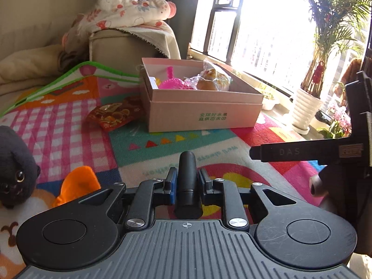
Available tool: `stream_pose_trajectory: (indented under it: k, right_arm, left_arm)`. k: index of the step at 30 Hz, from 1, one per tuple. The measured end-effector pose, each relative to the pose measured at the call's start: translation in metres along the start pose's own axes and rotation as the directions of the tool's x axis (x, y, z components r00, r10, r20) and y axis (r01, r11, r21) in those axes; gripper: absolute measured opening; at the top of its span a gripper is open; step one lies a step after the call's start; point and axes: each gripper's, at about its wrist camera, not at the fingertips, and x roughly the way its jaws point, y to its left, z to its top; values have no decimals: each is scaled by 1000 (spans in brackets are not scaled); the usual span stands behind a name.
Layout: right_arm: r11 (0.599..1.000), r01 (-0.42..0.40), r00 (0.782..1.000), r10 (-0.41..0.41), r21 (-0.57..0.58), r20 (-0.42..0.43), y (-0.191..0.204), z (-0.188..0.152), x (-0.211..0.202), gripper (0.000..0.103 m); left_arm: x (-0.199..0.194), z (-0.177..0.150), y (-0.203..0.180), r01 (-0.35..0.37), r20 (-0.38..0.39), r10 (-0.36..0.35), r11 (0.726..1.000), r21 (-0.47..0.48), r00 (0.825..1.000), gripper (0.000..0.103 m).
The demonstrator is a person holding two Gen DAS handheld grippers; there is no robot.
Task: Organize objects
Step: 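Lift the black handle with the left tool while the right tool grasps the orange toy, then drop the handle into the pink box with the left tool while the right tool drops the orange toy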
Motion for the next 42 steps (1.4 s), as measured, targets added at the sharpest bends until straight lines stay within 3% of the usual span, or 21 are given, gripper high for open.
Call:
stream_pose_trajectory:
  k: [3, 6, 9, 13, 16, 20, 21, 22, 23, 29, 33, 37, 42]
  right_arm:
    - [994, -56, 998, 56, -95, 0, 20, -2, -5, 103]
    - [966, -172, 985, 172, -194, -17, 54, -8, -14, 103]
    - [903, -299, 953, 299, -309, -49, 98, -18, -27, 103]
    - [787, -419, 898, 432, -453, -80, 159, -32, -44, 103]
    - [746, -407, 897, 436, -526, -76, 196, -37, -44, 102]
    - [751, -402, 907, 404, -523, -117, 219, -31, -27, 79]
    - [752, -408, 907, 400, -518, -134, 221, -29, -24, 70]
    - [747, -426, 900, 410, -511, -150, 218, -26, -24, 52]
    - [745, -425, 901, 405, -515, -158, 216, -25, -27, 48]
    - [743, -390, 909, 403, -543, -102, 162, -26, -70, 46]
    - [795, -333, 932, 360, -508, -47, 103, -27, -92, 46]
    - [856, -231, 957, 285, -463, 49, 54, -28, -103, 46]
    - [910, -183, 967, 236, -372, 99, 11, -20, -97, 46]
  left_arm:
    - [-47, -7, 21, -4, 55, 7, 998, -57, 998, 22]
    - [-87, -10, 46, -96, 121, 109, 990, -106, 987, 22]
    - [-107, -13, 75, -196, 135, 220, 965, -173, 966, 22]
    - [-119, -19, 103, -237, 132, 280, 933, -269, 951, 22]
    - [-124, -24, 111, -240, 137, 287, 929, -283, 948, 22]
    - [-124, -33, 116, -227, 119, 270, 930, -288, 955, 22]
    - [-125, -37, 115, -222, 113, 264, 931, -289, 958, 22]
    - [-125, -38, 115, -217, 110, 257, 932, -289, 960, 22]
    - [-125, -39, 113, -212, 107, 251, 935, -286, 962, 22]
    - [-115, -36, 85, -141, 104, 168, 963, -229, 980, 22]
    - [-98, -15, 55, -57, 121, 78, 984, -171, 990, 22]
    - [-65, 29, 21, 3, 145, 4, 999, -46, 989, 22]
    - [0, 107, -10, 13, 181, -23, 998, 56, 983, 22]
